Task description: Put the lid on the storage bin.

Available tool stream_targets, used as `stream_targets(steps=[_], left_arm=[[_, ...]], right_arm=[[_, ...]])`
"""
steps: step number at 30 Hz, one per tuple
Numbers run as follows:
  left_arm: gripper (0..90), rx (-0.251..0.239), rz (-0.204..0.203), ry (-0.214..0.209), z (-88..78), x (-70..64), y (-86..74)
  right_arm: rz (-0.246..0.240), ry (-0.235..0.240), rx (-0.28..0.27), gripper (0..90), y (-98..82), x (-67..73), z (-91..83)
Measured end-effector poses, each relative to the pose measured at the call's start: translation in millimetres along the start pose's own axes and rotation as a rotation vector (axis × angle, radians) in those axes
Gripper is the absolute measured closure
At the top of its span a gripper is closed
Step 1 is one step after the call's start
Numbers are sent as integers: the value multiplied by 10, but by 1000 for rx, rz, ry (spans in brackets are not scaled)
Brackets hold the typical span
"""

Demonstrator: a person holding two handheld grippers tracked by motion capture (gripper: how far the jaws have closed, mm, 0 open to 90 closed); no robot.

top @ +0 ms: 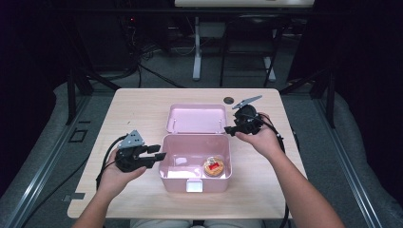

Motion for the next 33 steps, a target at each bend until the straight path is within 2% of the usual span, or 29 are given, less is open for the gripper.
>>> stream_targets(steps=[2, 5, 11, 14, 22, 28, 33], left_arm=[[591, 5, -1, -4, 6, -2, -5], [590, 6, -15, -8, 18, -8, -14], [590, 10, -42, -19, 40, -16, -31], [596, 17, -43, -28, 48, -26, -41], [627, 20, -44, -17, 53, -1, -63], [646, 22, -39, -10, 51, 5, -71], [672, 25, -41, -12, 46, 11, -90]], right_arm=[[13, -15, -17, 462, 10, -29, 33], [27, -27, -15, 462, 14, -57, 81], [56, -33, -34, 471, 65, -85, 146], [73, -44, -45, 483, 90, -91, 187], [107, -74, -82, 510, 148, -100, 293], [147, -85, -72, 532, 151, -136, 414], [153, -96, -63, 555, 152, -146, 479]])
Point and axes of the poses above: each handheld gripper's, and its own axes: z roughly forward along the jaws, y roughly out of its top, x roughly to its left, the point moved 10 cm from there along z, roughly forward along the jaws, and after that the axes turned 15 degrees about -y, right-handed, at the moved point
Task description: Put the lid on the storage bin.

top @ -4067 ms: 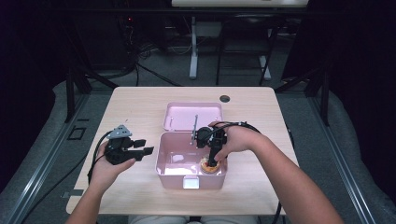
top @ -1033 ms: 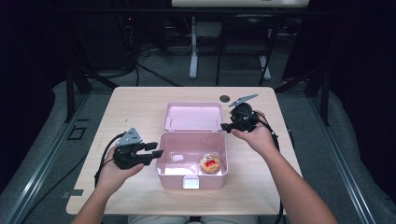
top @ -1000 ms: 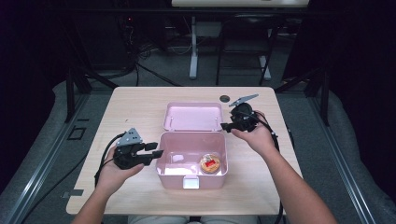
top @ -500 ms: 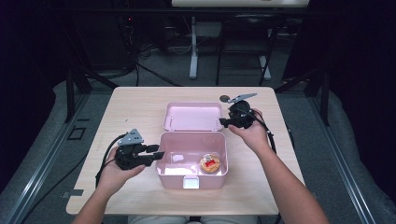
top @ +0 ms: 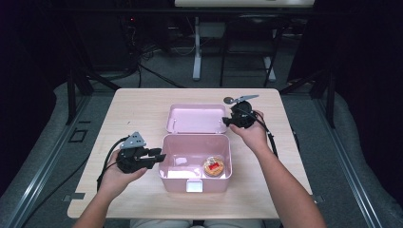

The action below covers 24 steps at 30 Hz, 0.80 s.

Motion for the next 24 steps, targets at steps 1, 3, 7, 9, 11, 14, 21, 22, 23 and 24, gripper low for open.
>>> stream_targets(steps=[1, 3, 7, 9, 11, 14, 21, 22, 23, 24], left_arm=[[673, -1, -1, 0, 0, 0, 0], [674, 0, 1, 2, 0, 0, -1], [676, 0, 5, 5, 3, -2, 1], [676, 3, 9, 8, 3, -3, 0], [676, 4, 11, 8, 3, -3, 0], [676, 2, 9, 7, 2, -3, -2], [677, 2, 9, 6, 3, -3, 0], [677, 1, 7, 5, 3, -2, 0], [678, 1, 7, 4, 3, -2, 0], [679, -1, 7, 5, 4, -2, 0]], right_arm=[[4, -4, -2, 555, 5, 0, 12], [12, -4, 4, 555, 9, 3, 36], [25, -7, 5, 567, 30, 9, 98], [33, -10, 4, 579, 40, 5, 122], [49, -12, 2, 585, 48, -1, 154], [62, -21, 6, 591, 50, -23, 205], [115, -34, -5, 626, 84, -87, 318], [119, -36, -4, 630, 85, -92, 328], [125, -42, -6, 632, 92, -94, 346], [127, -45, -5, 635, 95, -95, 356]])
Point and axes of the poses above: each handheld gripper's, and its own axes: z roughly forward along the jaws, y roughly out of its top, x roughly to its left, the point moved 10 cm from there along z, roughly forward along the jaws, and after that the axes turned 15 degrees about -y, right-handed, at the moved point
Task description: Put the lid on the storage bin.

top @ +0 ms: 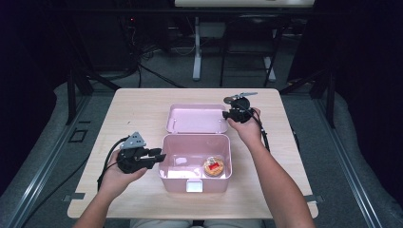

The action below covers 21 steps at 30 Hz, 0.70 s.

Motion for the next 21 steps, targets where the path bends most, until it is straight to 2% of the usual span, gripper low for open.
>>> stream_targets(steps=[8, 15, 21], left_arm=[[679, -1, -3, -4, -2, 0, -1], [679, -1, -2, -4, -2, -1, -2], [679, -3, -2, -5, -1, 0, -1]], right_arm=[[-26, -33, 18, 656, 51, 72, 89], [14, -54, 43, 645, 43, 94, 168], [41, -56, 68, 696, 6, 88, 218]])
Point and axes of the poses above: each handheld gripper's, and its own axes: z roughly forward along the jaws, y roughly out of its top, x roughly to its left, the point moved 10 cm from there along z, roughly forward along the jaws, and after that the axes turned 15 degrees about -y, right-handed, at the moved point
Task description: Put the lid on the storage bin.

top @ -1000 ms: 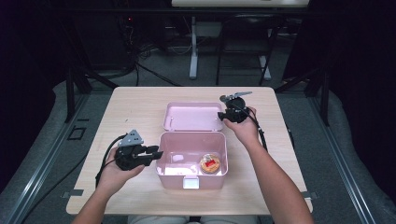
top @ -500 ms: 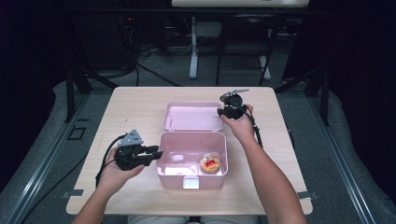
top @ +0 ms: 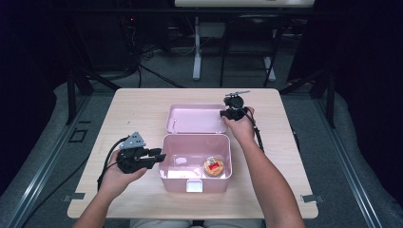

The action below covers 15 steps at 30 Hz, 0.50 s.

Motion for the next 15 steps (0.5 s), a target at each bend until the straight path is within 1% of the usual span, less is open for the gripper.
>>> stream_targets(steps=[5, 7, 15], left_arm=[[679, 0, 0, 0, 1, 0, 1], [679, 0, 0, 1, 1, -1, 1], [680, -2, -2, -4, -1, 1, 0]], right_arm=[[14, -12, 1, 727, 6, -6, 9], [30, -15, 12, 743, 3, -8, 8], [58, -17, 22, 760, 14, -7, 0]])
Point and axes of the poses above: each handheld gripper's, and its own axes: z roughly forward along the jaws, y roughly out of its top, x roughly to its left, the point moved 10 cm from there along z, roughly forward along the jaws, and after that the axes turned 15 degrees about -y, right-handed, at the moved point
